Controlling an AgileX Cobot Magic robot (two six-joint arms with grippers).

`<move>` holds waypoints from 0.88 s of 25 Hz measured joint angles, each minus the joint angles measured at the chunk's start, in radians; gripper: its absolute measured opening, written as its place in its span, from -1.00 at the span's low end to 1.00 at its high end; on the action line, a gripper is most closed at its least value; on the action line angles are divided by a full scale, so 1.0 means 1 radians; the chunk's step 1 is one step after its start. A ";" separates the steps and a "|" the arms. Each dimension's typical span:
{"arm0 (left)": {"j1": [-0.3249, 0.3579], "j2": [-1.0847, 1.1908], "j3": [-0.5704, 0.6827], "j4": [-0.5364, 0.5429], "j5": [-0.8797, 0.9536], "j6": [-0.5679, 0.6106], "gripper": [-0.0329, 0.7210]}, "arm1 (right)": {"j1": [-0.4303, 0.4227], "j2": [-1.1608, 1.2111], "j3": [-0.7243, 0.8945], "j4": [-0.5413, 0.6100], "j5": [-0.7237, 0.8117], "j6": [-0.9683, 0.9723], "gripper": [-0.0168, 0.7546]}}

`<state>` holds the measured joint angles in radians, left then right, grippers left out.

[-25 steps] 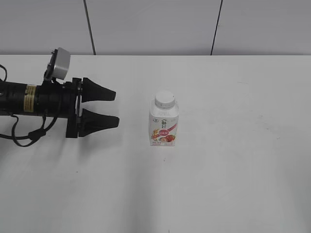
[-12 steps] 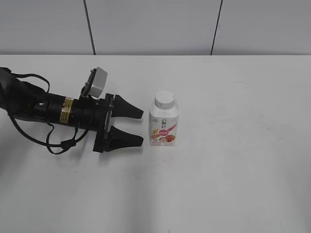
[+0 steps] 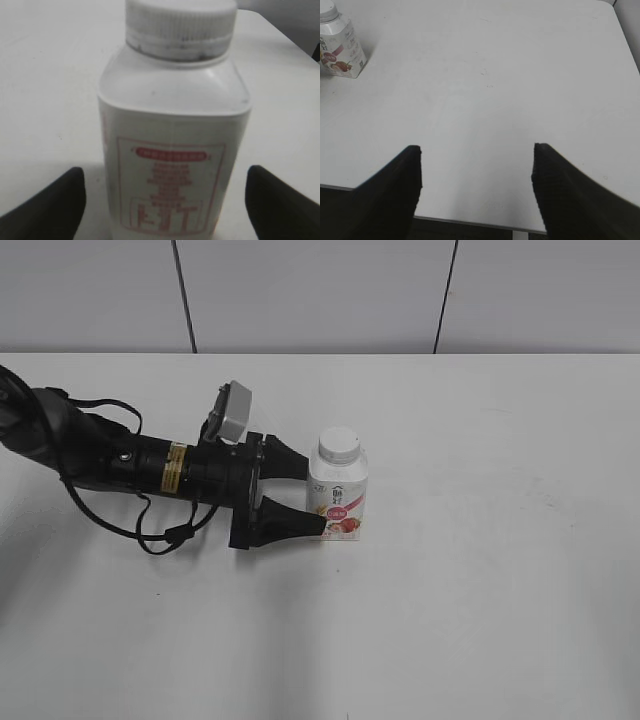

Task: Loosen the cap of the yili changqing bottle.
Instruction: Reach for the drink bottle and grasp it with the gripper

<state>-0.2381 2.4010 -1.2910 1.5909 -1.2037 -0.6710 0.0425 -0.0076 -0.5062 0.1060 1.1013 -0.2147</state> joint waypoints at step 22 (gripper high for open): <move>-0.062 0.059 -0.070 -0.033 -0.001 -0.024 0.65 | 0.000 0.000 0.000 0.000 0.000 0.000 0.46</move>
<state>-0.3005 2.4601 -1.3611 1.5578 -1.2047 -0.6947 0.0425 -0.0076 -0.5062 0.1060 1.1013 -0.2147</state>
